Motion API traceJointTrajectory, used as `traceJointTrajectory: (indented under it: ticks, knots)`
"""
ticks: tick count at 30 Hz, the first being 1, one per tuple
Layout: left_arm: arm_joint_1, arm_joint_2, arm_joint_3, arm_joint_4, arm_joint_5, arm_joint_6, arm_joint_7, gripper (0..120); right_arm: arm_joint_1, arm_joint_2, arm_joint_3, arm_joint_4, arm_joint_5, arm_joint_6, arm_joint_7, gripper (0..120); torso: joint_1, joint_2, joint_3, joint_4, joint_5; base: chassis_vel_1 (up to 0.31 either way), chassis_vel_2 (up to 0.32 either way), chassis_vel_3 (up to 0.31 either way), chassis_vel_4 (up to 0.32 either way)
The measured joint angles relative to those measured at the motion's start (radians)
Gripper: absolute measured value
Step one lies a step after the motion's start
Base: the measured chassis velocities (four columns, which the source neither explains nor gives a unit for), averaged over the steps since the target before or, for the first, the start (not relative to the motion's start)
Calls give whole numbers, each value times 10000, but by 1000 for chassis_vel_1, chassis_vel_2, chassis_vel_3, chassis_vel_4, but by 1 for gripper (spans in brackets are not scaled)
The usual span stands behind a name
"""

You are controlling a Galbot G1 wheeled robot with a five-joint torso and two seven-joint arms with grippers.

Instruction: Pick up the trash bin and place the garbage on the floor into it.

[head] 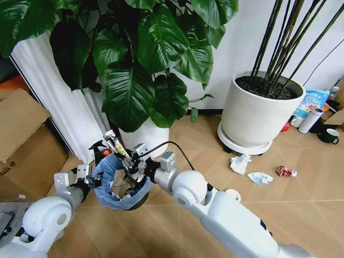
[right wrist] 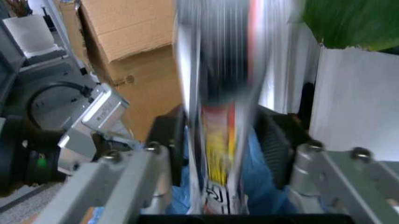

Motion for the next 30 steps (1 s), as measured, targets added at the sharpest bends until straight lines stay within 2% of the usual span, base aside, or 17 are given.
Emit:
traceJointTrajectory:
  ticks: [3,4,9,10,12,13,16,24,30]
  knots:
    - [-25,-15,-27,-6,1,-33,-4,0,17,29,-11,-56,-29,1,31,54,0,0,0,0,1,0,0,0,0]
    - [-25,-15,-27,-6,1,-33,-4,0,17,29,-11,-56,-29,1,31,54,0,0,0,0,1,0,0,0,0]
    - [-30,-68,-88,3,39,-113,-34,0,24,71,231,-43,-38,-6,211,76,0,0,0,0,1,0,0,0,0]
    - [-30,-68,-88,3,39,-113,-34,0,24,71,231,-43,-38,-6,211,76,0,0,0,0,1,0,0,0,0]
    - [-6,-155,-171,22,114,-209,-75,0,-114,118,688,-27,-34,-96,519,86,0,0,0,1,3,0,0,0,0]
    - [-6,-155,-171,22,114,-209,-75,0,-114,118,688,-27,-34,-96,519,86,0,0,0,1,3,0,0,0,0]
    - [89,-311,-295,5,438,-364,-22,0,-530,96,1444,-61,-54,-261,967,98,0,0,0,1,3,0,0,0,0]
    - [338,-595,-422,-258,811,-457,49,0,-2022,-169,3485,-591,-917,-441,978,100,0,0,-1,-3,4,0,0,0,0]
    - [443,-706,-387,-362,986,-497,74,0,-2637,-229,4403,-1275,-1459,-199,592,100,0,0,0,-1,3,0,0,0,0]
